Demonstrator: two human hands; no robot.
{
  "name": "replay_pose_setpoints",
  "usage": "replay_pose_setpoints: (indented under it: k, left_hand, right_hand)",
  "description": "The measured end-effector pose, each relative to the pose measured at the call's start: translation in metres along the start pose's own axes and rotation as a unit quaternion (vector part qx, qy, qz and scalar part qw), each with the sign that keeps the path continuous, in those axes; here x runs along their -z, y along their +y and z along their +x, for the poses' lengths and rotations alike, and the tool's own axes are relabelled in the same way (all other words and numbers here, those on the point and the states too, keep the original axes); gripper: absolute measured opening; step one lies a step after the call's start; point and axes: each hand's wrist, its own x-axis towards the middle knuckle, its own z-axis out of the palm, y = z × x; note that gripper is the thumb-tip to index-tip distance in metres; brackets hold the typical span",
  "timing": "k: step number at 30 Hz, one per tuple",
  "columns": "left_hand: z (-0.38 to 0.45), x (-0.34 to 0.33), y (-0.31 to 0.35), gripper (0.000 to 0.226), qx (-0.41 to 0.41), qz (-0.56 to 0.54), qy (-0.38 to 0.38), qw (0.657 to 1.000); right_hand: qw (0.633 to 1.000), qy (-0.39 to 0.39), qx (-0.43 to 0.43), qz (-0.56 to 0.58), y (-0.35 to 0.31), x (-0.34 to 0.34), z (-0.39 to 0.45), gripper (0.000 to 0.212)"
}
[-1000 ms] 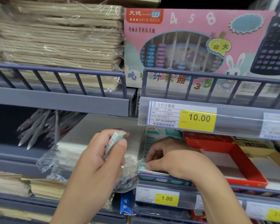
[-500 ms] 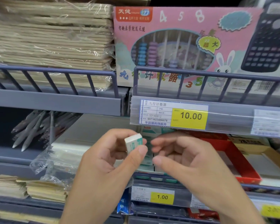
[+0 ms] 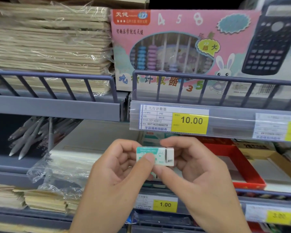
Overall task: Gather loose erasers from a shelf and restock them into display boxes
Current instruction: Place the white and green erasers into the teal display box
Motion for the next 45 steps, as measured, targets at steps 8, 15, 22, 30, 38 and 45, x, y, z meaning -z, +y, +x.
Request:
replay_pose_setpoints:
  k: [8, 15, 22, 30, 38, 45]
  left_hand:
    - [-0.008, 0.0, -0.003, 0.029, -0.066, 0.199, -0.04, 0.977]
    - [-0.002, 0.006, -0.032, 0.03, -0.26, 0.484, -0.079, 0.832]
    - [0.0, 0.011, -0.048, 0.026, -0.317, 0.537, -0.094, 0.776]
    - [0.002, 0.015, -0.057, 0.025, -0.334, 0.526, -0.079, 0.778]
    - [0.003, 0.014, -0.062, 0.021, -0.343, 0.512, -0.069, 0.785]
    - [0.0, 0.014, -0.064, 0.022, -0.343, 0.508, -0.067, 0.787]
  right_hand:
    - [0.989, 0.032, -0.069, 0.13, 0.012, 0.019, 0.003, 0.045]
    - [0.976, 0.021, -0.147, -0.158, 0.01, 0.047, 0.012, 0.035]
    - [0.895, -0.104, -0.181, -0.395, 0.008, 0.052, 0.026, 0.017]
    - [0.815, -0.244, -0.163, -0.5, 0.011, 0.052, 0.046, 0.033]
    - [0.804, -0.28, -0.132, -0.507, 0.027, 0.047, 0.053, 0.027]
    - [0.778, -0.282, -0.111, -0.55, 0.034, 0.039, 0.054, 0.022]
